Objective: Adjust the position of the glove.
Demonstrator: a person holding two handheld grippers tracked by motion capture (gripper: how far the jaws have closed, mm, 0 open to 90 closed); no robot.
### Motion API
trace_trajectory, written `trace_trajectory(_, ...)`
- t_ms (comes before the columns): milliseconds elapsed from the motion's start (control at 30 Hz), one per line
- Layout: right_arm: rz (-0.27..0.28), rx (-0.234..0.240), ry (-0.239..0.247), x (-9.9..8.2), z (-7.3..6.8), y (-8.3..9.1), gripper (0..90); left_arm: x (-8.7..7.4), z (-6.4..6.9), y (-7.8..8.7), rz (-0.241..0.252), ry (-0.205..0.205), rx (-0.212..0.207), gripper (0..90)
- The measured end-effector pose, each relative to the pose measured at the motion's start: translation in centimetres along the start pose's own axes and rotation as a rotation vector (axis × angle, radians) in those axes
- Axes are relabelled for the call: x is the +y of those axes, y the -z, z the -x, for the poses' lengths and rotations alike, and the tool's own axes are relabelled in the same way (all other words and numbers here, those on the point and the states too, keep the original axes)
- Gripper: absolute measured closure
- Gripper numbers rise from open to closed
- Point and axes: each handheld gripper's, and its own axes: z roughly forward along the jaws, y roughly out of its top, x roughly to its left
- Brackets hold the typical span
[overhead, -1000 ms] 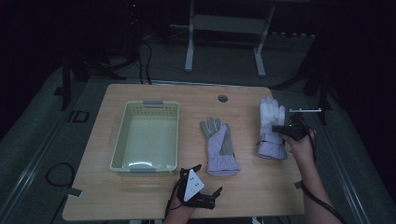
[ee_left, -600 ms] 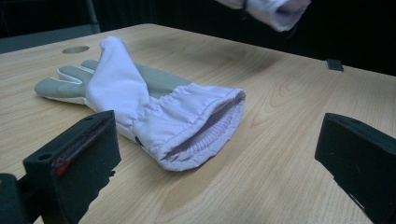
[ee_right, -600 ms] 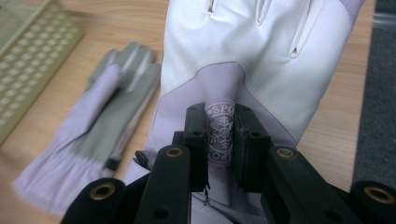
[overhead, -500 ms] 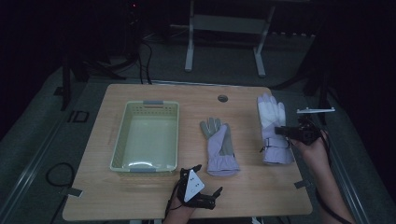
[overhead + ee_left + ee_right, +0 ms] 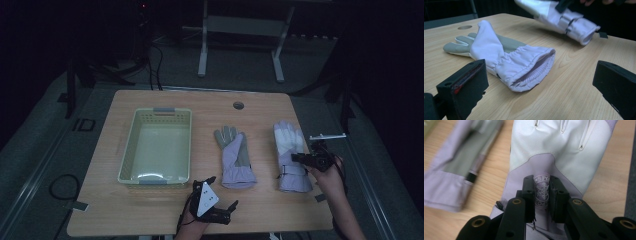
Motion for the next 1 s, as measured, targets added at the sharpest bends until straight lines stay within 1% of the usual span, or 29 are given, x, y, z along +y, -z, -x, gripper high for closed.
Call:
trace_trajectory(33,0.000,0.000,0.000,0.0,0.0,0.0,76.9,0.0,0.0,0.0,0.000,0.000,0.000,0.2)
trace_trajectory(67,-0.005,-0.003,-0.007,-0.1,0.3,-0.5,76.9,0.0,0.0,0.0,0.001,0.001,0.000,0.2)
trace_trajectory(100,-0.022,-0.004,-0.029,-0.2,0.7,-1.4,76.7,0.0,0.0,0.0,0.001,0.001,-0.001,0.2)
trace_trajectory(133,-0.026,-0.005,-0.034,-0.3,0.8,-1.8,76.5,0.0,0.0,0.0,0.001,0.001,-0.001,0.2)
trace_trajectory(300,-0.042,0.000,-0.060,-0.5,1.0,-3.3,74.1,0.0,0.0,0.0,0.000,0.001,-0.001,0.2)
trace_trajectory(400,-0.049,-0.011,-0.048,-0.6,0.8,-3.7,70.5,0.0,0.0,0.0,0.000,0.000,-0.001,0.2)
trace_trajectory(500,-0.033,-0.009,-0.037,-0.5,0.7,-3.4,63.3,0.0,0.0,0.0,0.000,0.002,-0.003,0.2)
trace_trajectory(533,-0.027,-0.003,-0.041,-0.5,0.7,-3.2,61.9,0.0,0.0,0.0,0.000,0.003,-0.005,0.2)
trace_trajectory(567,-0.012,0.006,-0.046,-0.5,0.8,-2.9,59.9,0.0,0.0,0.0,0.001,0.005,-0.005,0.2)
trace_trajectory(600,0.011,0.029,-0.045,-0.5,0.9,-2.5,56.5,0.0,-0.1,0.0,0.000,0.005,-0.006,0.2)
trace_trajectory(633,0.011,0.029,-0.045,-0.5,0.9,-2.5,56.5,0.0,-0.1,0.0,0.000,0.005,-0.006,0.2)
trace_trajectory(667,0.022,0.048,-0.045,-0.5,1.0,-2.2,56.5,0.0,0.0,0.0,0.000,0.003,-0.006,0.2)
trace_trajectory(700,0.039,0.032,-0.026,-0.5,0.9,-1.4,52.4,0.0,0.0,0.0,0.000,0.002,-0.005,0.2)
trace_trajectory(733,0.038,0.020,-0.003,-0.5,0.8,-1.1,50.2,0.0,0.0,0.0,0.000,0.002,-0.005,0.2)
trace_trajectory(767,0.040,0.016,0.011,-0.5,0.7,-0.8,47.3,0.0,0.0,0.0,-0.001,0.002,-0.005,0.2)
trace_trajectory(800,0.042,0.014,0.024,-0.5,0.6,-0.6,46.9,0.0,0.0,0.0,-0.001,0.003,-0.005,0.2)
trace_trajectory(833,0.030,0.018,0.029,-0.5,0.6,-0.4,44.3,0.0,0.0,0.0,-0.001,0.002,-0.005,0.2)
trace_trajectory(867,0.039,0.026,0.037,-0.5,0.7,-0.3,37.8,0.0,0.0,0.0,-0.001,0.001,-0.006,0.2)
trace_trajectory(900,0.040,0.030,0.045,-0.4,0.7,-0.2,36.0,0.0,0.0,0.0,-0.001,0.000,-0.006,0.2)
trace_trajectory(933,0.032,0.039,0.052,-0.4,0.7,-0.2,31.8,0.0,0.0,0.0,-0.001,0.000,-0.006,0.2)
trace_trajectory(967,0.027,0.061,0.070,-0.4,0.8,-0.3,23.4,0.0,0.0,0.0,-0.001,0.001,-0.006,0.2)
trace_trajectory(1000,0.022,0.063,0.080,-0.3,0.7,-0.3,24.1,0.0,0.0,0.0,-0.002,0.002,-0.006,0.2)
